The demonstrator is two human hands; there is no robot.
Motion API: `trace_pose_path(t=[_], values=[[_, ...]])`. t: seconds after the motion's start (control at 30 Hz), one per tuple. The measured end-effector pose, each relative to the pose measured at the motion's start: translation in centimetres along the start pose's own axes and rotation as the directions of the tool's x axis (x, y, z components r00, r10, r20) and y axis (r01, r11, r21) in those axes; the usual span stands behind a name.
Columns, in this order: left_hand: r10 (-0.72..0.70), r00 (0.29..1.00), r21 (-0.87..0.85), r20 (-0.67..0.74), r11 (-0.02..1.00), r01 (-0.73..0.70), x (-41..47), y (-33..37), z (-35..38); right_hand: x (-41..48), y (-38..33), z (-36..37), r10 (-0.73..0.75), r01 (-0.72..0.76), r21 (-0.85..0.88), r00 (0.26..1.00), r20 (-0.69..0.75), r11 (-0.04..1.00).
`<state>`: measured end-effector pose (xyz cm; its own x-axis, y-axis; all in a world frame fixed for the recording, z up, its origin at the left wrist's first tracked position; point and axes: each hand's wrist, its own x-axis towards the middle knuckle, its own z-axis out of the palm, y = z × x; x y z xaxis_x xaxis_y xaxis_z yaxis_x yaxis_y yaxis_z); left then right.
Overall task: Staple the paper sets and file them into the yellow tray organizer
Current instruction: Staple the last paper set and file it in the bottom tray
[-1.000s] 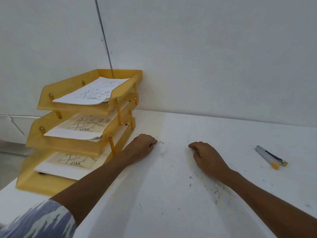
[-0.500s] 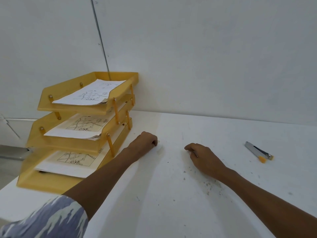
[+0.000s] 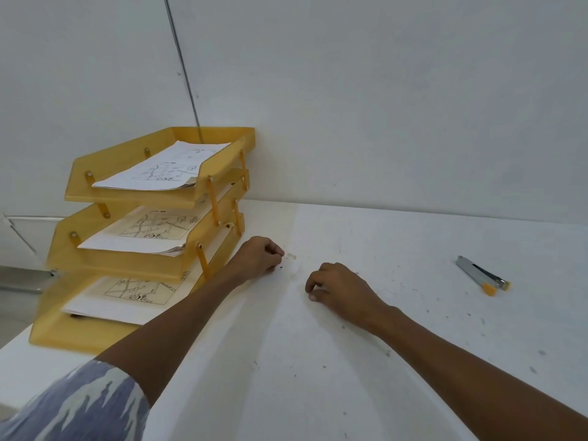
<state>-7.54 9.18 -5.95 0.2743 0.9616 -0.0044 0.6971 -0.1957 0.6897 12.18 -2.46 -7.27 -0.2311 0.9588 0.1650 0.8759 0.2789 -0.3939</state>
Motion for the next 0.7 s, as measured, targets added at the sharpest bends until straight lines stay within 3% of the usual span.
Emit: trace_pose_path(t=[0.17, 0.3, 0.43, 0.7], values=[[0.01, 1.0, -0.023, -0.016, 1.0, -0.011, -0.6, -0.5, -0.6, 0.4, -0.3, 0.8, 0.002, -0.004, -0.074, 1.0, -0.025, 0.997], [0.147, 0.989, 0.226, 0.013, 0.963, -0.146, -0.5, -0.6, -0.1, 0.8, -0.1, 1.9, -0.024, 0.018, -0.174, 0.999, -0.029, 0.985], [0.256, 0.959, 0.398, 0.123, 0.873, -0.284, -0.2, -0.2, 0.3, 1.0, 0.3, 1.7, 0.016, -0.019, -0.086, 0.999, -0.034, 0.996], [0.24, 0.946, 0.514, 0.22, 0.795, -0.321, 0.4, 0.3, 0.2, 0.8, 0.4, 1.5, 0.051, -0.051, 0.001, 0.998, -0.028, 0.999]])
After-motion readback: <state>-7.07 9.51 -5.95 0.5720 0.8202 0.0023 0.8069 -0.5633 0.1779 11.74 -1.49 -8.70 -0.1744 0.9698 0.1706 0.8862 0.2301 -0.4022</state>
